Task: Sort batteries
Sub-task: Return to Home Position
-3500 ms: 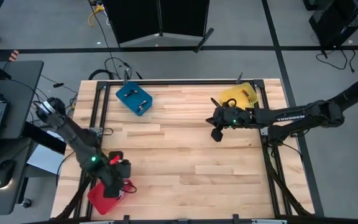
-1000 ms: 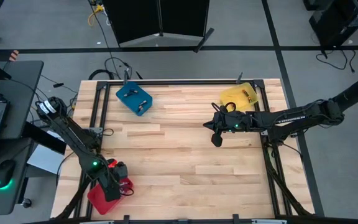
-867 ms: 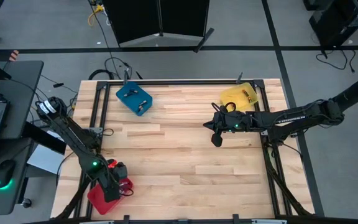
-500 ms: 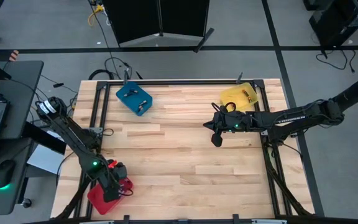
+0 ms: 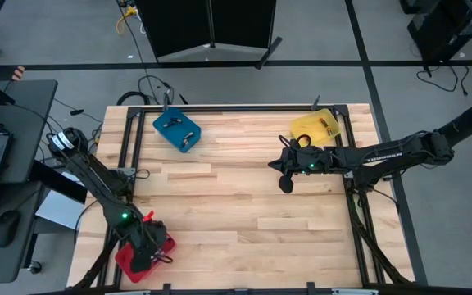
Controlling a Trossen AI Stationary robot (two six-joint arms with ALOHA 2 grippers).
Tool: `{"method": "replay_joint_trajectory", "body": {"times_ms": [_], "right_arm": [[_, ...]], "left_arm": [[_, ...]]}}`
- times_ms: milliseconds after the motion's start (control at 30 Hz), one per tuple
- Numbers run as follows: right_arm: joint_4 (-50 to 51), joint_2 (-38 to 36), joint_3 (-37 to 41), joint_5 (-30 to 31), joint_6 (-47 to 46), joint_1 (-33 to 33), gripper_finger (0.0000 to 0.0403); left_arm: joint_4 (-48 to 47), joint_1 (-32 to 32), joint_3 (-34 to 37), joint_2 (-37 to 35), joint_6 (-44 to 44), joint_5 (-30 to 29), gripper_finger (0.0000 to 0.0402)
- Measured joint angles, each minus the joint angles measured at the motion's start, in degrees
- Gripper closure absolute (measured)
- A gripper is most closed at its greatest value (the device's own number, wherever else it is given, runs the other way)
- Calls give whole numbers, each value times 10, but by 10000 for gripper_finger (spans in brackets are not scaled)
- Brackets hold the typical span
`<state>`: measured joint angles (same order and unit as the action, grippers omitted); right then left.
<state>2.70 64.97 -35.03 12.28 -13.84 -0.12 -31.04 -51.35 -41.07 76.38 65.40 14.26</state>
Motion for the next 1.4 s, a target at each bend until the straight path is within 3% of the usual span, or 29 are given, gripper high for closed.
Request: {"method": "replay_joint_trajectory", "body": {"times_ms": [133,467,867,1233,1400], "right_arm": [[1,0,0,-9,3,0,384],[20,0,0,-34,6,0,387],[19,0,0,-31,29,0,390],[2,0,4,-30,104,2,393],[-43,0,43,-30,121,-3,393]], "left_arm": [[-10,2,-21,0,-27,0,394],[-10,45,-34,-4,-108,3,397],[10,212,-34,-80,-370,-26,398],[154,348,-29,-124,-651,-129,398],[264,409,-2,-128,-726,-107,398]]}}
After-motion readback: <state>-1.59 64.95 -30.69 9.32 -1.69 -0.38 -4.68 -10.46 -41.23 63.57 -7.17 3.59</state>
